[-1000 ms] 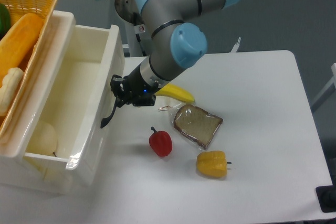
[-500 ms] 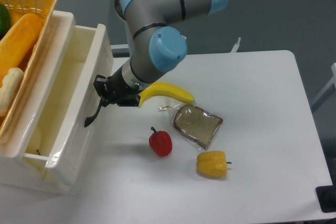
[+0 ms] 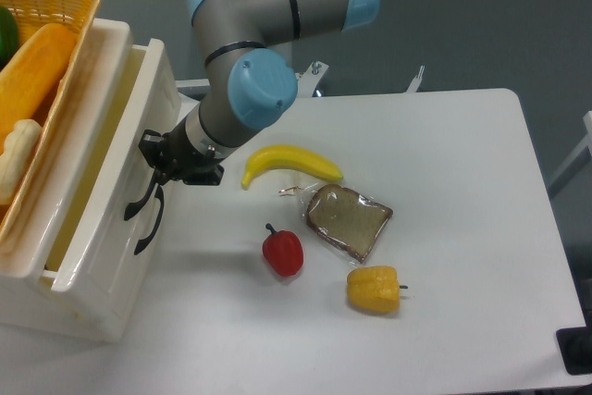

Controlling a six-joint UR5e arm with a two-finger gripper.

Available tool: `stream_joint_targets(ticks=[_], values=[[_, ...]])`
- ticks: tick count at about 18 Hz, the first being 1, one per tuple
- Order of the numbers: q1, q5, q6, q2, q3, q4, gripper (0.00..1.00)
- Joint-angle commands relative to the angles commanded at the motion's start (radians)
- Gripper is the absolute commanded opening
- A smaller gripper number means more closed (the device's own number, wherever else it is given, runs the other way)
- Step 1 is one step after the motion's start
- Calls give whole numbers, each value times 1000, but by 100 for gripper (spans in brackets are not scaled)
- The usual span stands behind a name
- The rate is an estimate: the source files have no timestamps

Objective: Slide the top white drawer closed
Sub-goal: 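Push the drawer front with the gripper into the drawer unit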

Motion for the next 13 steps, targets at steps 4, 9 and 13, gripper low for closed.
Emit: stream_joint_targets(ticks=[4, 9, 13], values=[[-21, 2, -22, 0, 2, 5, 15], [-43, 2, -41, 0, 3, 5, 15], [-49, 2, -41, -3, 6, 6, 17]])
